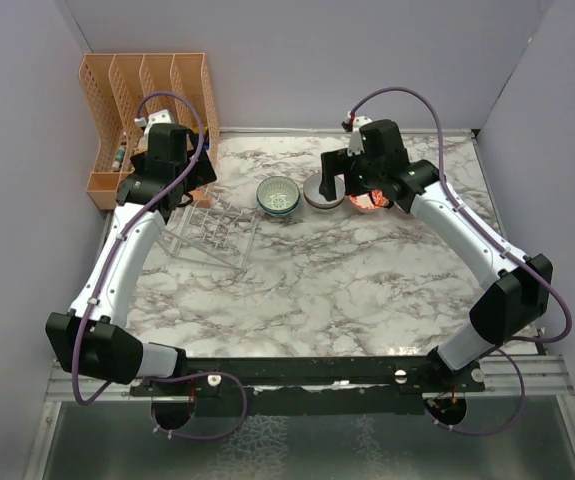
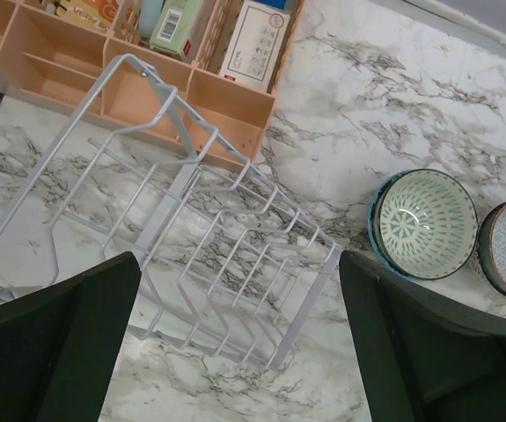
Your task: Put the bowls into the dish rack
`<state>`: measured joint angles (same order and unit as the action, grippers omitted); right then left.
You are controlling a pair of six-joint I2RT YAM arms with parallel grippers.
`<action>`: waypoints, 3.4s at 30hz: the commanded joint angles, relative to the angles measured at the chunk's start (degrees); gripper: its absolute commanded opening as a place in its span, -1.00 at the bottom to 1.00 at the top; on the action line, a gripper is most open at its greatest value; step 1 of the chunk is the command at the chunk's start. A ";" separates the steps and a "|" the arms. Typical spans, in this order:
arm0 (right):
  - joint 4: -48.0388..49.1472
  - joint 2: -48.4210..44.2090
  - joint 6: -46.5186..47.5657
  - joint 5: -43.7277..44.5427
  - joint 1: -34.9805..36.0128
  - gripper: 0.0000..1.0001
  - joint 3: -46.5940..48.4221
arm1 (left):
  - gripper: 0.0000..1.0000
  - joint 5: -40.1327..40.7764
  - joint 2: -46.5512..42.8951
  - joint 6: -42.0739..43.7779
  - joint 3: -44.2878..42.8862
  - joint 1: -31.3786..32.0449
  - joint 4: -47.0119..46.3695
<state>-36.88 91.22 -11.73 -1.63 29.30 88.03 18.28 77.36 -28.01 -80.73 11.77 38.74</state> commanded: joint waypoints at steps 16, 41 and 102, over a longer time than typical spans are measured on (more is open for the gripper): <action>-4.56 15.82 1.84 3.10 6.45 0.79 19.58 | 0.99 -16.20 -13.83 7.16 -0.87 0.24 -3.31; 2.29 42.82 -0.65 -8.74 11.92 0.33 36.38 | 0.99 -13.00 -23.92 1.14 -2.36 0.23 12.33; -1.61 50.71 1.05 1.49 11.99 -0.02 42.23 | 0.99 -13.71 -23.66 6.80 2.14 0.21 8.90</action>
<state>-37.52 140.73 -11.46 -0.97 40.93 129.34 5.10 54.54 -22.09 -79.09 11.86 49.19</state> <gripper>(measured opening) 0.499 0.992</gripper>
